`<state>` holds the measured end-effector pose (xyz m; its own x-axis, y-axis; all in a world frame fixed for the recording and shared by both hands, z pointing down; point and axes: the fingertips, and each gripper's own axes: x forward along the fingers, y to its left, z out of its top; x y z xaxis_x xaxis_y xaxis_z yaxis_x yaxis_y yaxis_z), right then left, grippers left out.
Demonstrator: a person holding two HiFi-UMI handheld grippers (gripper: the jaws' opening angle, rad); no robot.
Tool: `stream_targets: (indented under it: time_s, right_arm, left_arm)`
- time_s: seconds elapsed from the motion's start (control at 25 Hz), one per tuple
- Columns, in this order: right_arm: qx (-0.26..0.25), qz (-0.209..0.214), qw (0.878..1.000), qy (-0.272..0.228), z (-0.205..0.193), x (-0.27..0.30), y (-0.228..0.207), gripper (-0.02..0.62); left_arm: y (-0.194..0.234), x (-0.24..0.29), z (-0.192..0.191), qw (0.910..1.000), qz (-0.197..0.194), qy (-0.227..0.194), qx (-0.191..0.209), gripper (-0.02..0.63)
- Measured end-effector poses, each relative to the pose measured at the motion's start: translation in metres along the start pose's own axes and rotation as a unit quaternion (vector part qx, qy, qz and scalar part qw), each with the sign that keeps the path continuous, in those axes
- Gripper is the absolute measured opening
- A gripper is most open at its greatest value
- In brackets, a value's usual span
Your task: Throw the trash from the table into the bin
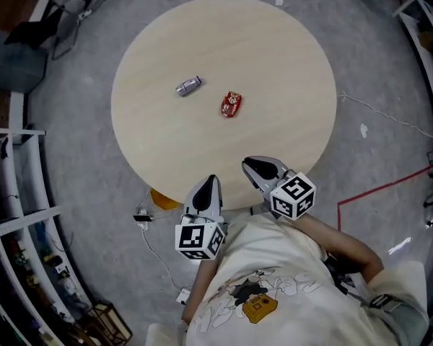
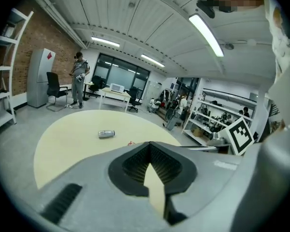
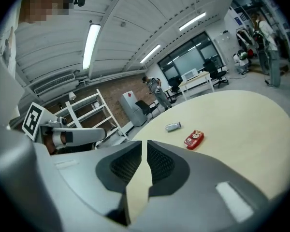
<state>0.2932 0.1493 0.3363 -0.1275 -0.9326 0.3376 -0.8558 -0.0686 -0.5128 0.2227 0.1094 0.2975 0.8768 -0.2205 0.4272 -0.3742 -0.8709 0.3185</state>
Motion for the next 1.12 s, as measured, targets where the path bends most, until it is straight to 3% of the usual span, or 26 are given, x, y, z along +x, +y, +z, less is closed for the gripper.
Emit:
stream_targets:
  time_s: [0.4,0.48,0.6,0.68,0.8,1.04,1.12]
  right_arm:
    - [0.017,-0.032,0.999,-0.025,0.0,-0.018,-0.053,0.082]
    - [-0.003,-0.03,0.999,-0.017,-0.002,-0.018,-0.056,0.098]
    - [-0.087,-0.016,0.996,0.015,-0.003,-0.016,-0.061,0.107]
    - [-0.165,0.011,0.985,0.046,-0.001,-0.016,-0.07,0.131]
    - [-0.266,0.056,0.958,0.088,0.012,-0.018,-0.089,0.161]
    - [-0.345,0.096,0.924,0.136,0.029,-0.004,-0.111,0.191]
    - [-0.378,0.113,0.905,0.158,0.029,0.003,-0.115,0.213]
  left_arm:
    - [-0.037,0.015,-0.007,0.9991,-0.015,0.015,0.038,0.006]
    - [-0.04,0.015,-0.004,0.9989,-0.014,0.016,0.042,0.006]
    - [-0.041,0.013,-0.002,0.999,-0.005,0.016,0.042,0.006]
    - [-0.043,0.013,-0.005,0.999,0.005,0.016,0.041,0.006]
    - [-0.049,0.016,-0.01,0.9991,0.025,0.017,0.031,0.006]
    - [-0.047,0.021,-0.018,0.9981,0.048,0.031,0.023,0.006]
    - [-0.048,0.03,-0.017,0.9982,0.043,0.035,0.024,0.006]
